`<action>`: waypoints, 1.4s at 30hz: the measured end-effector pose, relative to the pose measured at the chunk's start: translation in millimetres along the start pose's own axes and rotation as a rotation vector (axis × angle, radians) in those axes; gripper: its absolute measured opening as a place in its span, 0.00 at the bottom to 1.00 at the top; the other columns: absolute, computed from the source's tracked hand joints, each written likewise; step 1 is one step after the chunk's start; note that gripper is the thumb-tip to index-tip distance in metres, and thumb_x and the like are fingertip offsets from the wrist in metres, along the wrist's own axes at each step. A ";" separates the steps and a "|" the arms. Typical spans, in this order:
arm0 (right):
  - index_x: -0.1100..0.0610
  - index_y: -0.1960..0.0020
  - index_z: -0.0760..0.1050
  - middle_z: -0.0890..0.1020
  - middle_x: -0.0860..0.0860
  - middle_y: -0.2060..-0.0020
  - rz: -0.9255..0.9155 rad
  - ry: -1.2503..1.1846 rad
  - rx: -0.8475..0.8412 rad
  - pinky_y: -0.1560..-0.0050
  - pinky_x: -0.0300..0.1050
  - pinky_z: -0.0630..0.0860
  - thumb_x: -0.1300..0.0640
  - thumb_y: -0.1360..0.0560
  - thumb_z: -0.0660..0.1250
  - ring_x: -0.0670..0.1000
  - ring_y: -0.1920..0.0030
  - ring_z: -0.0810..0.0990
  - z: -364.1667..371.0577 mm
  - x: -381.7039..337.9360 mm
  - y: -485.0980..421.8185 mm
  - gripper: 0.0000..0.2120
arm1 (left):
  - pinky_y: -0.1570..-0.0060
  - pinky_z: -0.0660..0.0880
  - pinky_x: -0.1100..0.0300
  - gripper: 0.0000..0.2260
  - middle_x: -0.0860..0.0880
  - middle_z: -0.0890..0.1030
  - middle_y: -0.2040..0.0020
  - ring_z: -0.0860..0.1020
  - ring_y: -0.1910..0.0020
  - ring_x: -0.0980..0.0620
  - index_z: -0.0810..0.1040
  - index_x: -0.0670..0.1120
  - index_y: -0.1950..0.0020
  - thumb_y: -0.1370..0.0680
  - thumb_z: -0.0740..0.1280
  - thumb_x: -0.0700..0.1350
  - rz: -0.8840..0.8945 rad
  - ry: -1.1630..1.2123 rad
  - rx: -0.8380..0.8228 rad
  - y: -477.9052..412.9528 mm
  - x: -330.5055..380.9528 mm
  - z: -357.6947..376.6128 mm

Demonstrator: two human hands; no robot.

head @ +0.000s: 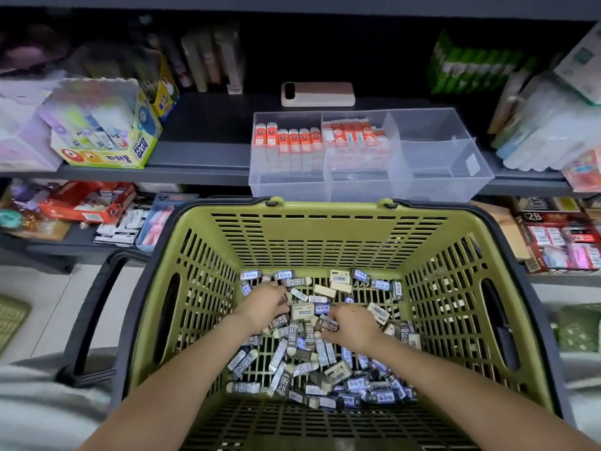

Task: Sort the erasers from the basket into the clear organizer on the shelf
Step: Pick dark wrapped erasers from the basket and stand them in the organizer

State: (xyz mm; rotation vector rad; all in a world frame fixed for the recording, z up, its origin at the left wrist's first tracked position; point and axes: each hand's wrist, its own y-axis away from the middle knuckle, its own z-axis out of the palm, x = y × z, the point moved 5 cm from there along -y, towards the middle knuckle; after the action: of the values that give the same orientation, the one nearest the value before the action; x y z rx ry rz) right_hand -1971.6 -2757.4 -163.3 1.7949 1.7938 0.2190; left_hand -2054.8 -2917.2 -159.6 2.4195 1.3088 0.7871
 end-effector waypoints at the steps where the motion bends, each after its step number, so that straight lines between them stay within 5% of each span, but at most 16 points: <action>1: 0.53 0.68 0.65 0.69 0.47 0.72 0.036 -0.091 -0.013 0.73 0.39 0.62 0.43 0.27 0.66 0.47 0.70 0.68 -1.6 2.8 0.6 0.18 | 0.37 0.68 0.56 0.22 0.42 0.73 0.33 0.72 0.36 0.45 0.66 0.42 0.28 0.20 0.62 0.48 -0.017 0.027 -0.017 0.3 -0.6 -2.4; 4: 0.58 0.66 0.75 0.70 0.45 0.74 0.113 -0.455 -0.034 0.71 0.36 0.64 0.46 0.29 0.70 0.42 0.72 0.67 -8.9 12.3 4.3 0.16 | 0.41 0.72 0.57 0.23 0.43 0.75 0.34 0.75 0.38 0.46 0.64 0.43 0.26 0.19 0.62 0.48 -0.061 0.094 -0.050 3.2 -4.3 -7.0; 7: 0.62 0.57 0.80 0.80 0.52 0.63 0.123 -0.851 -0.078 0.63 0.37 0.75 0.53 0.28 0.71 0.46 0.66 0.77 -20.4 10.9 7.3 0.11 | 0.53 0.72 0.61 0.19 0.43 0.79 0.42 0.77 0.49 0.49 0.70 0.41 0.31 0.20 0.63 0.48 -0.098 0.123 0.017 5.6 -8.5 -13.6; 9: 0.63 0.49 0.78 0.81 0.55 0.53 0.146 -1.067 -0.141 0.62 0.38 0.80 0.57 0.26 0.69 0.46 0.64 0.82 -27.5 5.5 10.0 0.10 | 0.59 0.69 0.63 0.16 0.43 0.80 0.47 0.77 0.54 0.49 0.73 0.40 0.36 0.20 0.63 0.48 -0.119 0.109 0.084 7.5 -10.4 -20.7; 12: 0.67 0.37 0.70 0.75 0.57 0.39 0.221 -1.268 -0.232 0.59 0.40 0.81 0.58 0.24 0.65 0.50 0.60 0.85 -35.2 -3.8 16.7 0.20 | 0.55 0.74 0.59 0.14 0.43 0.80 0.47 0.78 0.52 0.47 0.74 0.39 0.38 0.20 0.64 0.44 -0.195 0.214 0.161 11.2 -12.6 -33.0; 17: 0.65 0.37 0.70 0.83 0.60 0.50 0.244 -1.435 -0.260 0.59 0.44 0.81 0.57 0.23 0.63 0.57 0.55 0.84 -49.8 -14.2 32.2 0.18 | 0.62 0.79 0.60 0.06 0.42 0.79 0.53 0.79 0.58 0.49 0.71 0.39 0.47 0.22 0.65 0.37 -0.366 1.340 -0.002 36.3 12.8 -42.1; 19: 0.63 0.42 0.74 0.84 0.58 0.53 0.181 -1.426 -0.194 0.62 0.43 0.81 0.54 0.26 0.65 0.54 0.57 0.84 -63.3 -20.9 36.7 0.16 | 0.65 0.77 0.61 0.09 0.43 0.76 0.56 0.75 0.60 0.50 0.71 0.40 0.45 0.24 0.65 0.36 -0.384 1.587 -0.051 49.2 29.3 -46.8; 24: 0.58 0.54 0.79 0.84 0.54 0.61 -0.090 -1.108 0.149 0.67 0.38 0.76 0.55 0.29 0.72 0.50 0.66 0.79 -97.5 -61.1 41.2 0.07 | 0.56 0.77 0.57 0.26 0.44 0.80 0.48 0.79 0.52 0.49 0.72 0.39 0.38 0.32 0.75 0.47 -0.240 1.699 -0.117 69.8 63.9 -61.2; 27: 0.52 0.51 0.81 0.84 0.49 0.55 -0.255 -1.042 0.157 0.57 0.37 0.77 0.55 0.29 0.72 0.47 0.60 0.79 -95.0 -82.9 39.1 0.08 | 0.57 0.78 0.54 0.15 0.44 0.83 0.54 0.82 0.56 0.49 0.74 0.42 0.45 0.27 0.72 0.44 -0.398 1.733 0.195 77.5 52.9 -65.5; 30: 0.52 0.46 0.80 0.82 0.49 0.49 -0.236 -0.903 0.098 0.45 0.45 0.76 0.56 0.28 0.71 0.47 0.52 0.78 -70.8 -76.4 29.3 0.11 | 0.63 0.78 0.55 0.09 0.45 0.77 0.60 0.76 0.65 0.50 0.74 0.40 0.47 0.23 0.67 0.44 -0.612 1.839 0.365 88.7 23.0 -67.3; 32: 0.53 0.42 0.78 0.79 0.47 0.45 -0.319 -0.397 0.111 0.38 0.48 0.70 0.58 0.27 0.69 0.47 0.44 0.74 -46.1 -70.8 17.3 0.14 | 0.76 0.71 0.65 0.07 0.47 0.73 0.65 0.70 0.71 0.54 0.73 0.42 0.49 0.22 0.67 0.44 -0.671 2.009 0.321 96.6 8.9 -69.0; 35: 0.51 0.34 0.72 0.75 0.45 0.37 -0.505 0.129 0.052 0.35 0.47 0.64 0.55 0.28 0.69 0.48 0.38 0.68 -9.8 -76.8 0.3 0.22 | 0.82 0.62 0.70 0.07 0.49 0.72 0.69 0.66 0.75 0.56 0.72 0.43 0.54 0.25 0.69 0.42 -0.616 2.033 0.189 106.0 3.0 -75.9; 42: 0.57 0.32 0.68 0.76 0.53 0.43 -0.460 0.334 0.145 0.40 0.49 0.64 0.39 0.30 0.67 0.53 0.42 0.69 4.6 -83.5 -38.2 0.33 | 0.83 0.63 0.70 0.11 0.48 0.73 0.69 0.69 0.76 0.56 0.71 0.43 0.58 0.33 0.72 0.40 -0.404 2.079 0.110 116.1 2.4 -97.4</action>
State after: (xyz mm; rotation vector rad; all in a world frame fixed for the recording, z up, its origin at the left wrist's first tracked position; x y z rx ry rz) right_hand -2008.7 -2841.5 -162.7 1.4432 2.4601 0.2175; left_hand -2031.3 -2980.4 -23.8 0.4262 1.9567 3.2011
